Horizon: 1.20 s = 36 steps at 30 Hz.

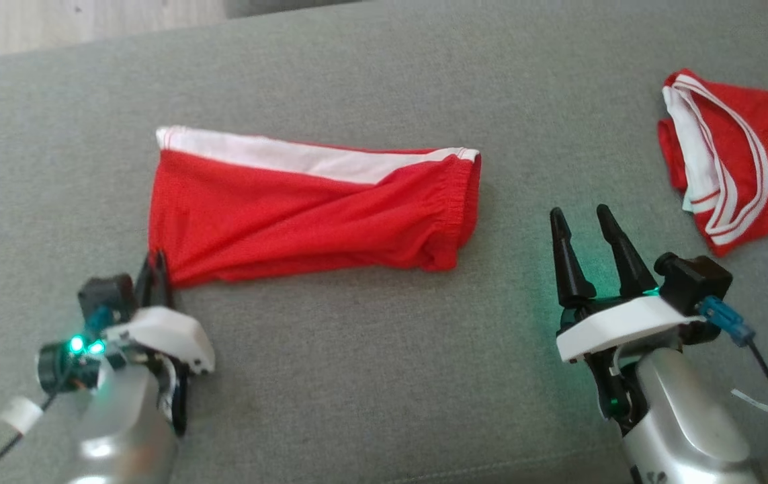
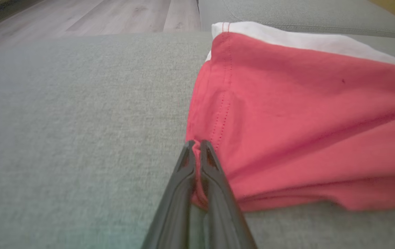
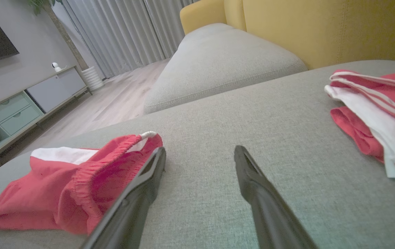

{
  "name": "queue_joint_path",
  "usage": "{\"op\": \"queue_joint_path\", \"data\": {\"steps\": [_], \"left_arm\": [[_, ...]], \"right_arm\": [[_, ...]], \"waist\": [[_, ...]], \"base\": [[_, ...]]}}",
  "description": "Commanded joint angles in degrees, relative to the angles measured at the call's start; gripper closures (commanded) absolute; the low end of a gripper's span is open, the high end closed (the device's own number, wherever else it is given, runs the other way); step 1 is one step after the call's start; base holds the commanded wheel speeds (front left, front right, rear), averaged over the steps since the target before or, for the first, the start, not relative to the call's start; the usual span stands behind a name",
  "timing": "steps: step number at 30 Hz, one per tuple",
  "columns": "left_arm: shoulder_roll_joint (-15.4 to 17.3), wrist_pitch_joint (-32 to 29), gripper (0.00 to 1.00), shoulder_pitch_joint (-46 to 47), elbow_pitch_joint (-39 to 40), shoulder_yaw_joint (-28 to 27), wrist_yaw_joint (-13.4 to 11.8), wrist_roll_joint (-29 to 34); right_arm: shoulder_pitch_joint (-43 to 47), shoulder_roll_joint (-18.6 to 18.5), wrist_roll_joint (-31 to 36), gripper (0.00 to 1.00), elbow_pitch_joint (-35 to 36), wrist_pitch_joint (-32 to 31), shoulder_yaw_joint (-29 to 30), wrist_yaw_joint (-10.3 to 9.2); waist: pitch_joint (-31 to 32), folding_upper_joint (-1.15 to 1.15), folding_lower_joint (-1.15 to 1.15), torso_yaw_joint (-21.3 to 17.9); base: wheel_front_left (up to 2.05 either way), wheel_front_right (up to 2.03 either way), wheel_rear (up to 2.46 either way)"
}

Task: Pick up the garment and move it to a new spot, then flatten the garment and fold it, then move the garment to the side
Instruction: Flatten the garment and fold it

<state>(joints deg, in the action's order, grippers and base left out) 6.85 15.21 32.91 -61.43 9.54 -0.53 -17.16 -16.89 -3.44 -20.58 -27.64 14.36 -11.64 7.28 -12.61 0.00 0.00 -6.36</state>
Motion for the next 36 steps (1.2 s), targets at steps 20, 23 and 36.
{"op": "queue_joint_path", "data": {"steps": [20,23,36], "left_arm": [[-2.60,-0.21,0.00,-23.87,32.19,-7.77,-5.46,6.72],[-3.23,-0.21,0.00,-27.18,35.17,-7.63,-4.63,7.68],[-3.94,-0.21,0.00,-27.75,35.96,-4.16,-0.95,7.98]], "right_arm": [[4.04,0.57,3.56,0.00,4.34,0.63,0.25,0.21],[4.24,0.57,3.87,0.00,4.10,0.63,0.54,0.21],[-4.67,0.57,6.66,0.00,-6.30,0.63,4.19,0.21]], "waist": [[9.29,0.00,0.00,6.81],[9.97,0.00,0.00,8.78],[7.12,0.00,0.00,17.18]], "base": [[0.00,0.00,0.00],[0.00,0.00,0.00],[0.00,0.00,0.00]]}}
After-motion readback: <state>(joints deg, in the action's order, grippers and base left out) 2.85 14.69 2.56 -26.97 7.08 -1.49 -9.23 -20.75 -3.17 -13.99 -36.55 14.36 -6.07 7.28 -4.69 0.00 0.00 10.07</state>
